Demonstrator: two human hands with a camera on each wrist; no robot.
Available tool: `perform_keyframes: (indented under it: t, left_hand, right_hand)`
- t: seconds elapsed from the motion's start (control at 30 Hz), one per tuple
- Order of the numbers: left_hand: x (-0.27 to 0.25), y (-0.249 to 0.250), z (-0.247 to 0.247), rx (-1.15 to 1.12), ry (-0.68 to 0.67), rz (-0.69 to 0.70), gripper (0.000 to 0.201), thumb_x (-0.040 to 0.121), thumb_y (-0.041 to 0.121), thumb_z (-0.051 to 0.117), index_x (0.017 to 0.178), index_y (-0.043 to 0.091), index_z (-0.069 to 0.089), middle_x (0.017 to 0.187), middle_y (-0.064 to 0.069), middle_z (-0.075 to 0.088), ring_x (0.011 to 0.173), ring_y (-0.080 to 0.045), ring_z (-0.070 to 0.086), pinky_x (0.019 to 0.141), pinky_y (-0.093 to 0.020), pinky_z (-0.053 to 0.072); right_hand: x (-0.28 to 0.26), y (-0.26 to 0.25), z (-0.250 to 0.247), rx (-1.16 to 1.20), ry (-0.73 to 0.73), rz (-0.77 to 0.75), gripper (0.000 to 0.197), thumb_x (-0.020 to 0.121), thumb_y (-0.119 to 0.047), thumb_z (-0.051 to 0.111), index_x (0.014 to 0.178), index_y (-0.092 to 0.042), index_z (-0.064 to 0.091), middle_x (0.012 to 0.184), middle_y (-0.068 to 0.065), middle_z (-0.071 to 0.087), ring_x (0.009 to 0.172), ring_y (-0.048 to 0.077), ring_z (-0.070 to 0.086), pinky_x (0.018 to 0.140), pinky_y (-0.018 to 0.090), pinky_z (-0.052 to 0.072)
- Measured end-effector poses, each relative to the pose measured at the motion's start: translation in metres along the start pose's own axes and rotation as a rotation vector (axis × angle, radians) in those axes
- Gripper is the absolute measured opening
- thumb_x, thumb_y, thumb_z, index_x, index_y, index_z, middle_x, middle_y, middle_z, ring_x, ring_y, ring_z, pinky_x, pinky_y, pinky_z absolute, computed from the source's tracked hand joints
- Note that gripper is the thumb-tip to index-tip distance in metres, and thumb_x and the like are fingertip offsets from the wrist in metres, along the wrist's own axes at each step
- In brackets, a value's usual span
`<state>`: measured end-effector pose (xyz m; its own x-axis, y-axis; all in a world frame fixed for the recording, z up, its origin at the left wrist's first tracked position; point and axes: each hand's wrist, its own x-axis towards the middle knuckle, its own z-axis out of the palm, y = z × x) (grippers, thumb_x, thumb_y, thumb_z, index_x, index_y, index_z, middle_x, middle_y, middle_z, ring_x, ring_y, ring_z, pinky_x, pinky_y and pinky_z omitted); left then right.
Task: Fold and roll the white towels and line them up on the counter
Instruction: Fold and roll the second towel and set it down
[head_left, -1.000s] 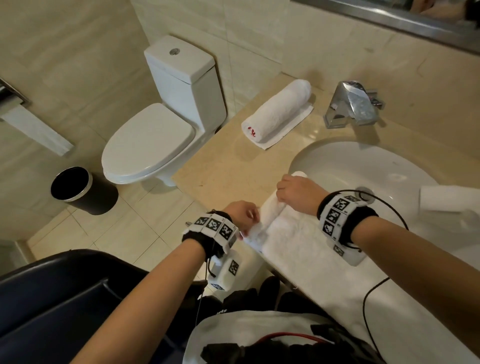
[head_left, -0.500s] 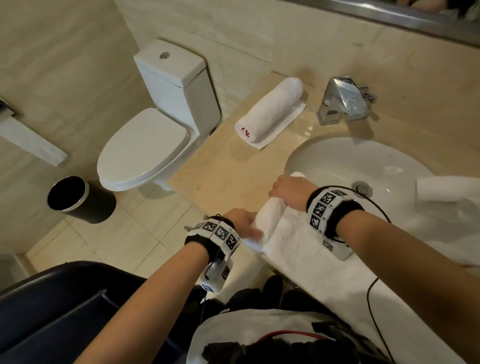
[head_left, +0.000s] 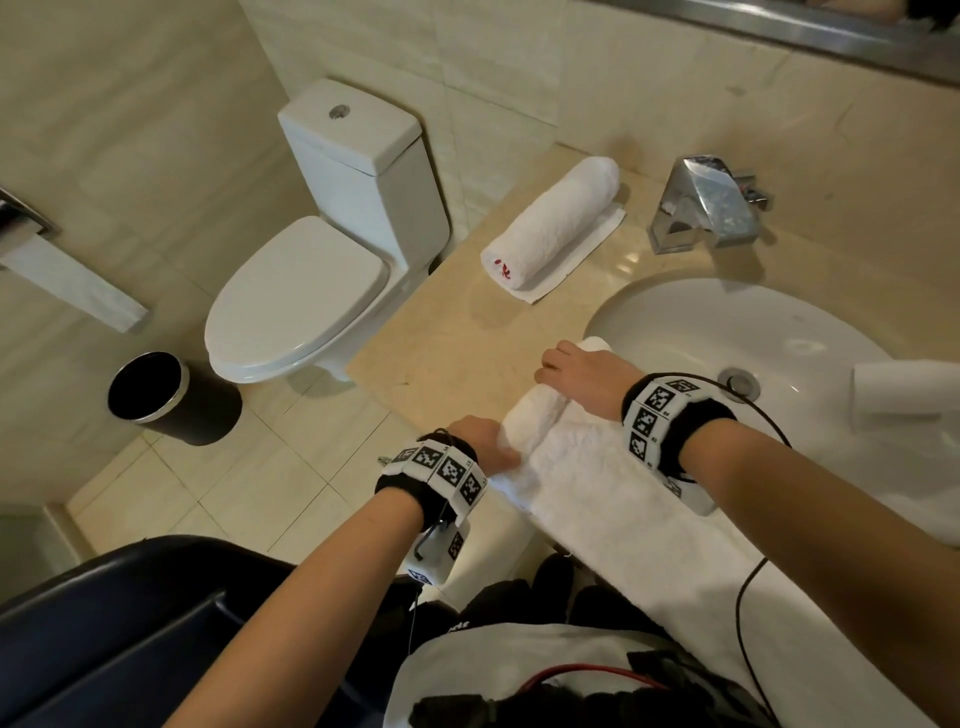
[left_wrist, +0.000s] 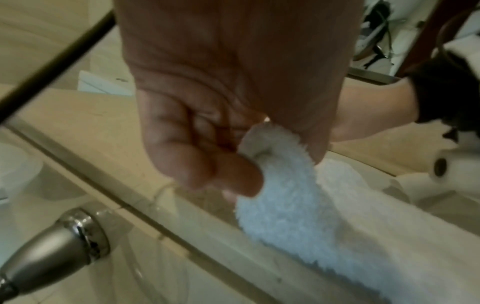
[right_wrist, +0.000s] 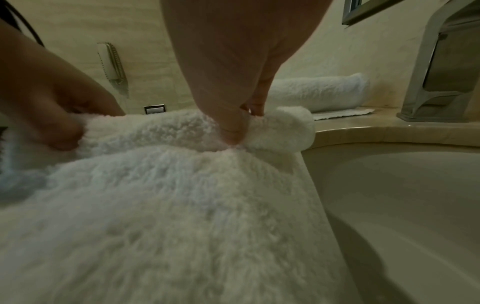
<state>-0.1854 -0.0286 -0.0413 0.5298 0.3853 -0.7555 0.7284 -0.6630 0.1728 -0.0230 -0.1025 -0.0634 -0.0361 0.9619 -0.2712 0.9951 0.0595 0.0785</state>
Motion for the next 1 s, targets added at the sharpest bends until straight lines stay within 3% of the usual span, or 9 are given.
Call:
perform_keyframes:
  t: [0.1,0.23,0.33,0.4,0.53,0.7,0.8,0.87,1.0]
  left_hand:
    - [0.0,0.005,-0.001,0.11,-0.013,0.002,0.029,0.089,0.046,0.046,0.089,0.018,0.052,0.072,0.003,0.051,0.069,-0.016,0.05,0.062,-0.024,0.041]
    - [-0.005,0.013,0.003,0.231,0.032,-0.01,0.032,0.085,0.047,0.052,0.067,0.022,0.043,0.068,0.005,0.05,0.066,-0.014,0.052,0.063,-0.024,0.044]
    - [-0.009,0.021,0.01,0.343,0.07,0.019,0.031,0.087,0.043,0.05,0.076,0.015,0.052,0.065,0.004,0.048,0.067,-0.016,0.053,0.062,-0.024,0.043]
    - [-0.013,0.025,0.012,0.425,0.075,0.06,0.034,0.09,0.045,0.046,0.082,0.012,0.053,0.062,0.003,0.045,0.063,-0.016,0.05,0.062,-0.025,0.041]
    - [-0.017,0.029,0.007,0.518,0.113,0.138,0.053,0.095,0.056,0.024,0.081,0.011,0.05,0.063,0.001,0.047,0.06,-0.016,0.047,0.06,-0.026,0.039]
    - [-0.006,0.03,-0.006,0.396,0.105,0.15,0.043,0.1,0.034,0.019,0.098,0.011,0.054,0.099,-0.007,0.064,0.09,-0.024,0.059,0.08,-0.032,0.044]
    - [0.003,0.027,-0.006,0.289,0.055,0.143,0.04,0.097,0.042,0.026,0.113,0.013,0.05,0.101,-0.005,0.062,0.082,-0.022,0.055,0.072,-0.031,0.042]
    - [0.008,0.025,-0.003,0.201,0.002,0.164,0.042,0.097,0.044,0.032,0.117,0.012,0.049,0.108,-0.006,0.062,0.083,-0.021,0.052,0.072,-0.031,0.04]
    - [0.009,0.022,0.002,-0.072,-0.087,0.222,0.038,0.091,0.04,0.047,0.12,0.016,0.052,0.114,-0.005,0.062,0.09,-0.02,0.053,0.081,-0.031,0.044]
  right_hand:
    - [-0.003,0.0,0.004,-0.126,0.081,-0.024,0.055,0.035,0.007,0.083,0.082,-0.012,0.063,0.078,0.001,0.059,0.07,0.02,0.059,0.032,0.024,0.04]
    - [-0.011,-0.001,0.01,-0.071,0.124,-0.051,0.064,0.022,0.015,0.078,0.076,-0.01,0.055,0.068,0.003,0.056,0.054,0.021,0.054,0.026,0.024,0.035]
    - [-0.025,-0.002,0.004,0.009,0.148,-0.028,0.052,0.033,0.018,0.076,0.075,-0.007,0.06,0.073,0.006,0.058,0.057,0.023,0.058,0.031,0.023,0.032]
    - [-0.033,0.0,0.002,0.121,0.096,0.0,0.04,0.056,0.014,0.07,0.089,-0.006,0.061,0.091,0.007,0.061,0.072,0.025,0.062,0.042,0.027,0.037]
    - [-0.042,0.01,0.001,0.289,-0.063,0.115,0.037,0.088,0.002,0.044,0.119,-0.01,0.057,0.123,0.003,0.054,0.105,0.026,0.056,0.08,0.033,0.045]
    - [-0.043,0.01,-0.001,0.198,-0.081,0.142,0.024,0.096,-0.011,0.043,0.111,-0.014,0.061,0.114,0.0,0.058,0.107,0.022,0.055,0.07,0.026,0.04]
    - [-0.036,0.002,-0.007,0.098,-0.019,0.107,0.019,0.088,0.001,0.051,0.097,-0.012,0.062,0.102,0.001,0.058,0.102,0.019,0.053,0.059,0.022,0.03]
    - [-0.034,-0.003,-0.015,0.047,0.054,0.074,0.02,0.082,0.006,0.056,0.093,-0.009,0.063,0.1,0.003,0.06,0.098,0.02,0.055,0.062,0.027,0.038]
    - [-0.036,-0.013,-0.023,0.048,-0.19,0.068,0.033,0.089,0.009,0.04,0.119,-0.003,0.05,0.122,0.009,0.05,0.116,0.025,0.049,0.085,0.034,0.045]
